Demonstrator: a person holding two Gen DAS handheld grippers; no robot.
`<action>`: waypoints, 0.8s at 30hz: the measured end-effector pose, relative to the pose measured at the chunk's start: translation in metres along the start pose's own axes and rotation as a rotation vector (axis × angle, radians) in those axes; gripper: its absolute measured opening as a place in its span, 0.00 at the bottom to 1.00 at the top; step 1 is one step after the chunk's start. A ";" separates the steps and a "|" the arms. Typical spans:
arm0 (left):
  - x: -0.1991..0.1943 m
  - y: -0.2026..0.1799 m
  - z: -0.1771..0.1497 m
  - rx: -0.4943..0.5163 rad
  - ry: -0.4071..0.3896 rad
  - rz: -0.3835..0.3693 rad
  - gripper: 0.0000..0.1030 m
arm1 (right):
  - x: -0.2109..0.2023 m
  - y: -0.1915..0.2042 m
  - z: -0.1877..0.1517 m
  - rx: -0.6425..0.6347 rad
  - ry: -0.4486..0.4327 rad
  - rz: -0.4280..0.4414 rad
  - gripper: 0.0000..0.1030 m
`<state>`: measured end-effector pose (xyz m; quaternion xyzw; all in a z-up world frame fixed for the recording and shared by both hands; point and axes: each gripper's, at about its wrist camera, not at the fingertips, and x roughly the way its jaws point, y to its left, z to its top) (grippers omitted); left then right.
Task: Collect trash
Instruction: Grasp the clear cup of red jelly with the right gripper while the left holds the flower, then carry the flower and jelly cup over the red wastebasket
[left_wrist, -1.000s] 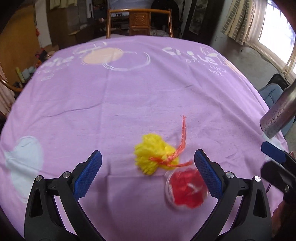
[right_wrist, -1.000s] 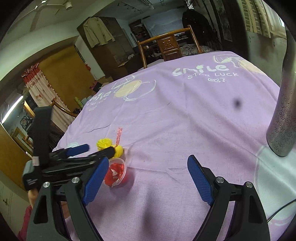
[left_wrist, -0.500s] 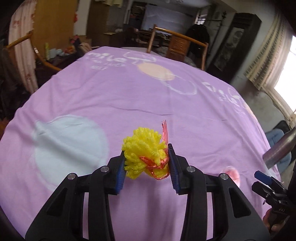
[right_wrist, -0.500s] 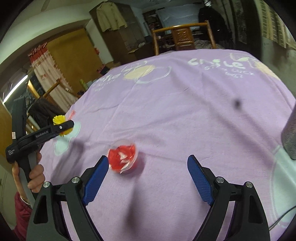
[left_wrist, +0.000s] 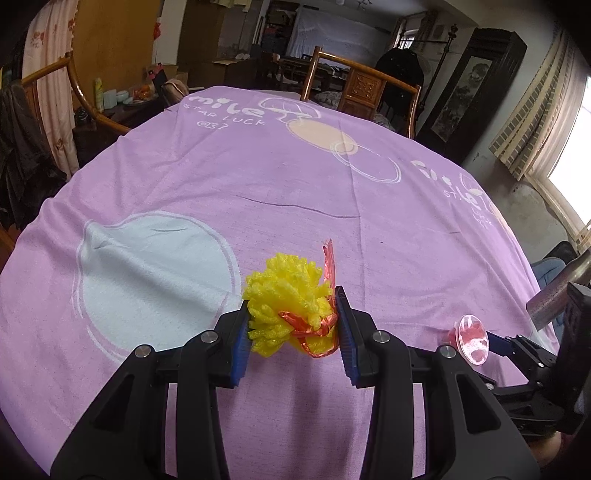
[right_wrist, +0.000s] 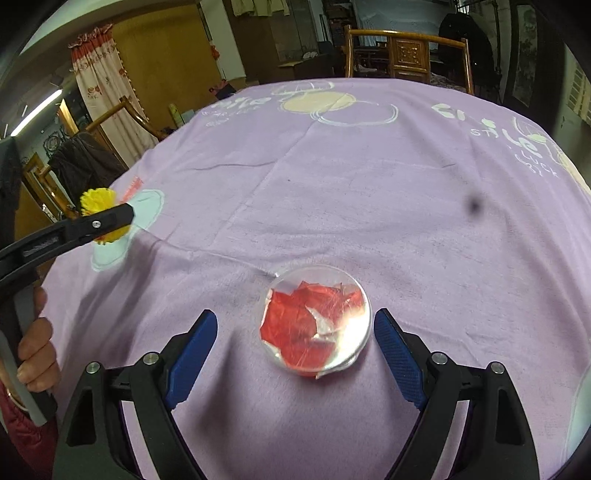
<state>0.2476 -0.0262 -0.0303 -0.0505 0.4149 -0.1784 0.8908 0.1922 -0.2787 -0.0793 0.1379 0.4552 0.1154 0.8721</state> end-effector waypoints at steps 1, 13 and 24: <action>0.000 0.001 0.000 -0.004 -0.002 -0.001 0.40 | 0.003 -0.001 0.000 -0.001 0.004 -0.009 0.82; -0.045 0.018 -0.019 -0.025 -0.068 0.028 0.40 | -0.072 0.010 -0.008 -0.043 -0.227 0.115 0.53; -0.146 0.065 -0.070 -0.077 -0.156 0.184 0.40 | -0.092 0.043 -0.020 -0.097 -0.245 0.219 0.53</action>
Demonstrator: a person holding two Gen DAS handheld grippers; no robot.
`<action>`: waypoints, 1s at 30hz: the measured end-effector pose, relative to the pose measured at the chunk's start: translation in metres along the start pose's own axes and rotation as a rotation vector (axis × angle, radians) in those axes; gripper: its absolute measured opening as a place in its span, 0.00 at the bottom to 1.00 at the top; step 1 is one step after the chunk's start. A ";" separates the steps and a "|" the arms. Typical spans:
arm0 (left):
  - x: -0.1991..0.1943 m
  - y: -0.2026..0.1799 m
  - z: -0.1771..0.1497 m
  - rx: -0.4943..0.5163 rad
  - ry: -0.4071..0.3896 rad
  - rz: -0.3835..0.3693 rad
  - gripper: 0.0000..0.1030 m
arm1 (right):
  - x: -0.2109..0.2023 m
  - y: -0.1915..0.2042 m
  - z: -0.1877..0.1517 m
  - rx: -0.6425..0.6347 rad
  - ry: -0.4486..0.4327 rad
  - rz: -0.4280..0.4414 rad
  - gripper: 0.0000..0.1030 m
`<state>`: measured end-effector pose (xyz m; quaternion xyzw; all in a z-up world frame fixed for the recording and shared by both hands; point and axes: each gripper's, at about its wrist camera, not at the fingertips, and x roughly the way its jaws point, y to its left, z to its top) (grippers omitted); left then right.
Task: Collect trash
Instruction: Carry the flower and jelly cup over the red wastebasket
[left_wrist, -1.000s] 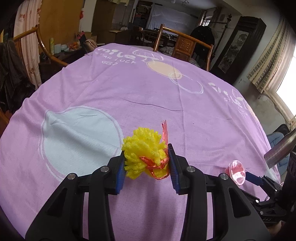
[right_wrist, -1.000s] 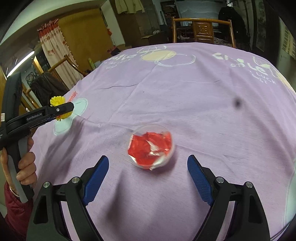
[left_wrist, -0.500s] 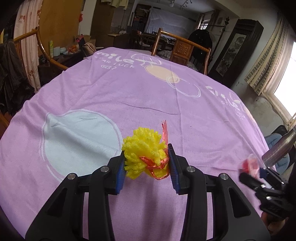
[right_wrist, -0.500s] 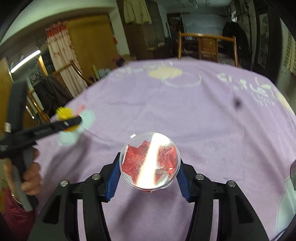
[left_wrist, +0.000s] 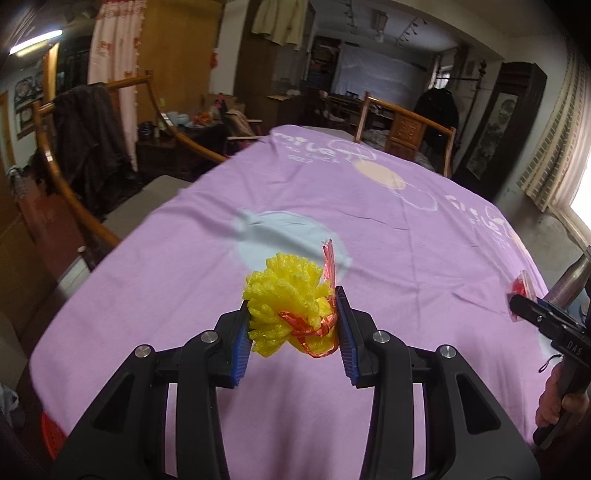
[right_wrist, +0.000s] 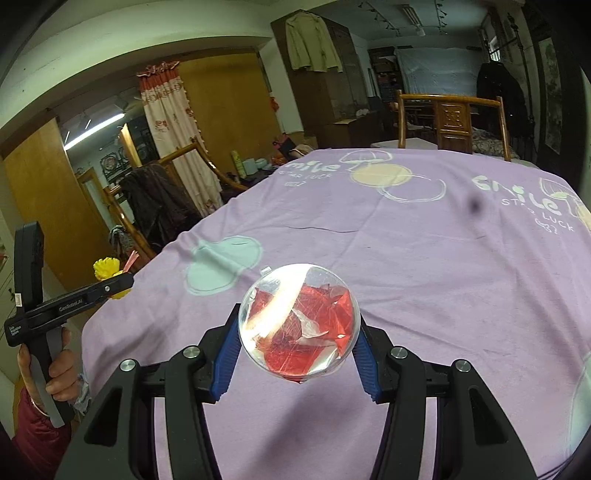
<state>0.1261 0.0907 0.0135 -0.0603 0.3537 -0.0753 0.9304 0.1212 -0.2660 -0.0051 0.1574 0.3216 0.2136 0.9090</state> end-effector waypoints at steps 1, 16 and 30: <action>-0.010 0.009 -0.005 -0.007 -0.008 0.022 0.40 | 0.000 0.005 -0.001 0.000 0.000 0.014 0.53; -0.116 0.141 -0.079 -0.129 -0.085 0.329 0.39 | 0.013 0.140 -0.011 -0.146 0.033 0.200 0.53; -0.133 0.253 -0.166 -0.278 -0.003 0.474 0.39 | 0.027 0.279 -0.036 -0.326 0.129 0.342 0.53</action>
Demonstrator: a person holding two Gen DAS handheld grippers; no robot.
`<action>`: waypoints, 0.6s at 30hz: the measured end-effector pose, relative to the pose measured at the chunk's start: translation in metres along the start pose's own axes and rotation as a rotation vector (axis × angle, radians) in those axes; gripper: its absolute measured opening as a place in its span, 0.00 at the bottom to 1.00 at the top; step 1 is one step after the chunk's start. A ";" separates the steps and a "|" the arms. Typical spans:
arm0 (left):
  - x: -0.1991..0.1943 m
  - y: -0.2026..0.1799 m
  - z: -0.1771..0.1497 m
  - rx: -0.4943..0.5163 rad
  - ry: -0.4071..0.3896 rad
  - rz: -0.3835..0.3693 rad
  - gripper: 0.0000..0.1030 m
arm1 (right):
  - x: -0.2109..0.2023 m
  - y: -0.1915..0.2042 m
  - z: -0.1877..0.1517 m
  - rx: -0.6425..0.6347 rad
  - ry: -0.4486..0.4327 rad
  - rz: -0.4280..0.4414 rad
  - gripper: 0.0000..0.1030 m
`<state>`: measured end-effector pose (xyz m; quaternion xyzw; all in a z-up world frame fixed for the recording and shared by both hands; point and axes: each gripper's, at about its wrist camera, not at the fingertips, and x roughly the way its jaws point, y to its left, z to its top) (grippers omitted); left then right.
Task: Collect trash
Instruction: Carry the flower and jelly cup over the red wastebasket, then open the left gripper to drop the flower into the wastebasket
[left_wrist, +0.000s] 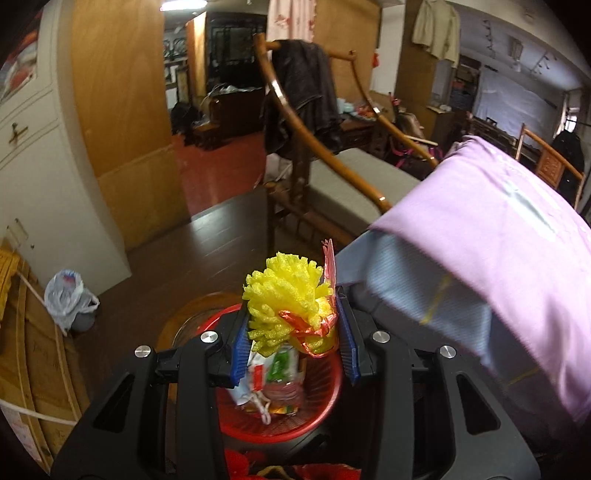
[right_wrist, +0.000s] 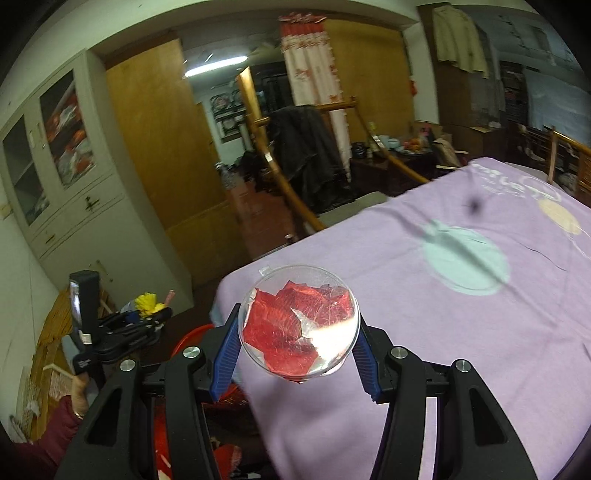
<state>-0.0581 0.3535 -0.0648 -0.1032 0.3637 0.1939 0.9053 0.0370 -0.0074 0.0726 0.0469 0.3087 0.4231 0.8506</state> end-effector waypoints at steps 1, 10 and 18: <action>0.003 0.006 -0.003 -0.006 0.006 0.005 0.39 | 0.004 0.008 0.001 -0.012 0.009 0.008 0.53; 0.047 0.018 -0.025 -0.009 0.098 0.058 0.52 | 0.032 0.051 0.005 -0.067 0.059 0.035 0.53; 0.037 0.025 -0.030 0.025 0.006 0.219 0.85 | 0.047 0.067 0.003 -0.091 0.091 0.056 0.53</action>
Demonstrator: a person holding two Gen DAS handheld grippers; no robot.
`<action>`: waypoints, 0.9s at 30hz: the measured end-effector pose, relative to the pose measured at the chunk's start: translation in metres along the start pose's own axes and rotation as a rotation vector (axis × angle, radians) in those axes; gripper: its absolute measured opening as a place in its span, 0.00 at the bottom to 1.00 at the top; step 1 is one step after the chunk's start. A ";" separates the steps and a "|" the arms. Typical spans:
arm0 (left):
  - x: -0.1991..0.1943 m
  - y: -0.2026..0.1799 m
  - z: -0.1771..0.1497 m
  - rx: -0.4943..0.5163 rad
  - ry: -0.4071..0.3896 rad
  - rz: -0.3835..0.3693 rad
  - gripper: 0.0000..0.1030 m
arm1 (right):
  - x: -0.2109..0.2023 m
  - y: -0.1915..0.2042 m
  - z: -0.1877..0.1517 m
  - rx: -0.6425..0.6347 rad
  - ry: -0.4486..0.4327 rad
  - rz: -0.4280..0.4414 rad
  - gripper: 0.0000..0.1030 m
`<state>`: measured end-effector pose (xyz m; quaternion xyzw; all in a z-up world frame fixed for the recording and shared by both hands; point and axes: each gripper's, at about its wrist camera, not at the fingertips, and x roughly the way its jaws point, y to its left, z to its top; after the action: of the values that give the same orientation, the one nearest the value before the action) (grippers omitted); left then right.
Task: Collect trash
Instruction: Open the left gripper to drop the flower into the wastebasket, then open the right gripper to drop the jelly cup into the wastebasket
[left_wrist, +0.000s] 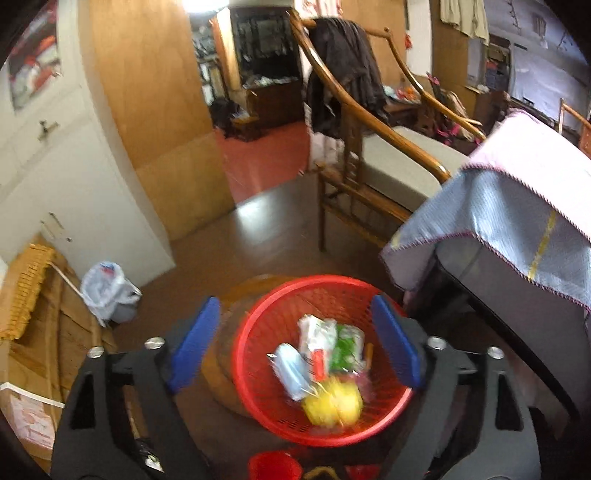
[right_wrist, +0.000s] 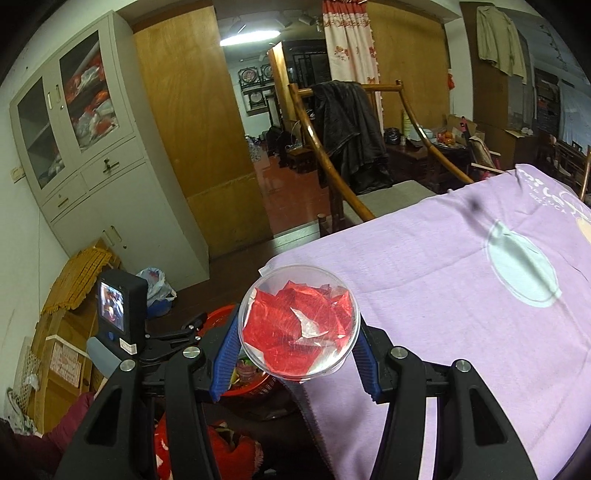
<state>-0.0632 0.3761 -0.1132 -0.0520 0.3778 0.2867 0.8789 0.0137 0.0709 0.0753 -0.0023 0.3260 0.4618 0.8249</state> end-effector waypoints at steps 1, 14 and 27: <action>-0.003 0.002 0.001 -0.004 -0.014 0.014 0.88 | 0.003 0.003 0.000 -0.004 0.006 0.005 0.53; 0.013 0.033 -0.005 -0.040 0.204 -0.018 0.93 | 0.055 0.049 0.006 -0.113 0.119 0.072 0.53; 0.041 0.073 -0.051 -0.037 0.370 -0.004 0.93 | 0.153 0.117 0.003 -0.237 0.300 0.133 0.53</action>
<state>-0.1122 0.4403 -0.1688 -0.1205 0.5278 0.2775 0.7937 -0.0186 0.2550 0.0292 -0.1467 0.3880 0.5447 0.7289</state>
